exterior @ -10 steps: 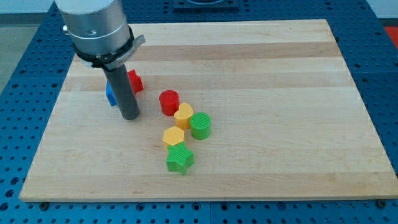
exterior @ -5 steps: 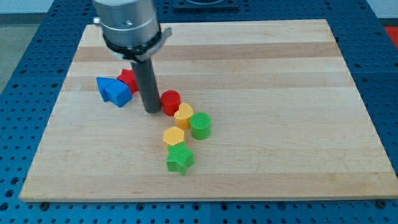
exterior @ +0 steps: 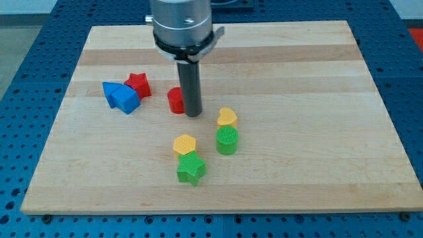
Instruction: Move the red circle closer to the red star
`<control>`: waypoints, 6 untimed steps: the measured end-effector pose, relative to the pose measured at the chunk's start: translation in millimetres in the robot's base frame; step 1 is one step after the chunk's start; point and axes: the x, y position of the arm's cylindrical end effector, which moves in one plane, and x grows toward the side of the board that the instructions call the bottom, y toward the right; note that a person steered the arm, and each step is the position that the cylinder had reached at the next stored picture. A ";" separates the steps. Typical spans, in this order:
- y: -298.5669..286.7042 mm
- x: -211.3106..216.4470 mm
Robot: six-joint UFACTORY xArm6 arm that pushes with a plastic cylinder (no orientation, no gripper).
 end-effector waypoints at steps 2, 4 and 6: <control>16.1 -11.1; -6.1 -15.6; -41.3 -7.2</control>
